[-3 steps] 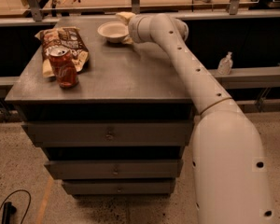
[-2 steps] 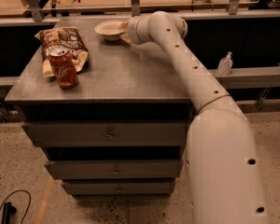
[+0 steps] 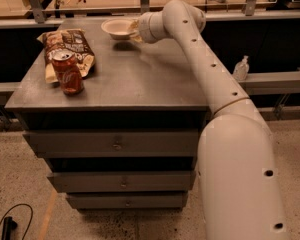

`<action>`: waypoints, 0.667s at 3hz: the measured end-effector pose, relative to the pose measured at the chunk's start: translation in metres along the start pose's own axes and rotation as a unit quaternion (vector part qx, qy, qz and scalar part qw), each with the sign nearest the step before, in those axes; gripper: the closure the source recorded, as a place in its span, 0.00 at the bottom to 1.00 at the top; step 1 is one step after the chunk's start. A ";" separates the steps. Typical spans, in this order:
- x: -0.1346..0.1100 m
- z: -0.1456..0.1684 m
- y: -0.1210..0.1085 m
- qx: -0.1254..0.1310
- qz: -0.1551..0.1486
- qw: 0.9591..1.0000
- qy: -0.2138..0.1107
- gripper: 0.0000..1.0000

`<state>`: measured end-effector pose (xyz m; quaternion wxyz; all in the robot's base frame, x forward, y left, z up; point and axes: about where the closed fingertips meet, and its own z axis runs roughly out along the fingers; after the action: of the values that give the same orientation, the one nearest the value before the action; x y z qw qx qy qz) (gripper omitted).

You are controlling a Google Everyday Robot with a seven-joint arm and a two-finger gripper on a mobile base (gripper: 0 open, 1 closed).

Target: Move paper bowl near coke can

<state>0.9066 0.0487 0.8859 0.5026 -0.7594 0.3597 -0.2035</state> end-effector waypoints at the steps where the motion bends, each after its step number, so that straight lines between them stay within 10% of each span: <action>1: 0.002 -0.054 -0.016 -0.003 0.001 1.000 0.013 1.00; 2: -0.018 -0.108 -0.005 -0.036 -0.004 0.999 0.012 1.00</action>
Offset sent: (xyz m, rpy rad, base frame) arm -0.1699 -0.0816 0.0575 -0.1452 0.1079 0.0027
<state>0.8241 -0.0037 0.9360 0.4698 -0.7758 0.3698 -0.2019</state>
